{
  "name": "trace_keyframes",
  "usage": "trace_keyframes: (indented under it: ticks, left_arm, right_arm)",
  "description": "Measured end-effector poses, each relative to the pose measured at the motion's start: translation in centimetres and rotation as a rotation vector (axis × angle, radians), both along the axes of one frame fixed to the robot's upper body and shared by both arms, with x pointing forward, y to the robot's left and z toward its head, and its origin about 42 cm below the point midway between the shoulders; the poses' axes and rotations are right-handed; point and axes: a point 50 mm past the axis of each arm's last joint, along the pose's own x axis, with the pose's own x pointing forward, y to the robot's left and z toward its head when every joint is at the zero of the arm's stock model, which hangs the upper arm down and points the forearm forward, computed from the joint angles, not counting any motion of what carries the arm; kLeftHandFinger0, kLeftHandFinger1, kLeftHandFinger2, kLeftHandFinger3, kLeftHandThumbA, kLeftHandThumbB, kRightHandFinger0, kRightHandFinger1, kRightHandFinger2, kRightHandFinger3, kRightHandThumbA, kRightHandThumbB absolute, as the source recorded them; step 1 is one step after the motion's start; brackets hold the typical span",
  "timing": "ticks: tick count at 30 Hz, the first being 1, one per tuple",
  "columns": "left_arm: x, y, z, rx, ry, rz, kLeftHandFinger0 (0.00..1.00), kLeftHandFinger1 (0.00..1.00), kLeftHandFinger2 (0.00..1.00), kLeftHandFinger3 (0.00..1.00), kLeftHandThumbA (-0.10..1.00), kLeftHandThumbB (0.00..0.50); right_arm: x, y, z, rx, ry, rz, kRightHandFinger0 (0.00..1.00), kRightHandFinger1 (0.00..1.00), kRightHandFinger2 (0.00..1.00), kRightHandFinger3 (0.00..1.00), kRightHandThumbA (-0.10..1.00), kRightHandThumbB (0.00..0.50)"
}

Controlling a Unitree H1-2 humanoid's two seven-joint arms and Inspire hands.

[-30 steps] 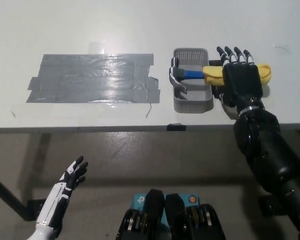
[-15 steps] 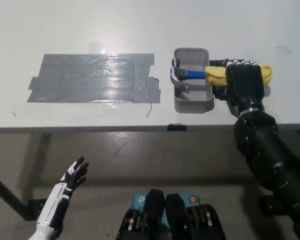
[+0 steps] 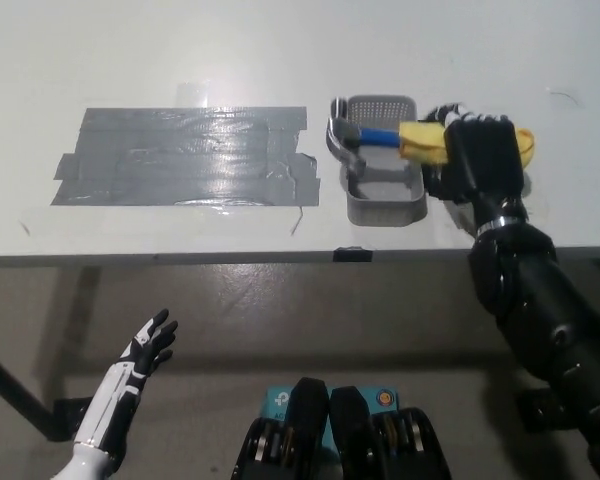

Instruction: The robot picks the hammer with right hand and hits the black area on the desk and places it back.

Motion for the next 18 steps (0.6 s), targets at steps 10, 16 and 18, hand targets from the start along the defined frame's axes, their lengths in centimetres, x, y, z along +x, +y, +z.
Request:
trace_keyframes:
  ticks: [10,16,18]
  left_arm:
    - [0.0,0.0,-0.1,0.000,0.003,0.001,1.00,1.00,1.00,1.00,1.00,0.022]
    - [0.0,0.0,-0.1,0.000,0.004,0.001,1.00,1.00,1.00,1.00,1.00,0.023]
    - [0.0,0.0,-0.1,0.000,0.003,0.001,1.00,1.00,1.00,1.00,1.00,0.019]
  right_arm:
    - [0.7,-1.6,2.8,0.229,0.158,-0.003,0.00,0.47,0.90,1.00,-0.10,0.127]
    - [1.3,-5.2,2.9,0.356,0.321,-0.068,0.03,0.54,0.88,0.96,-0.10,0.120]
    - [1.4,-6.4,3.0,0.383,0.362,-0.082,0.01,0.53,0.84,0.93,-0.10,0.121]
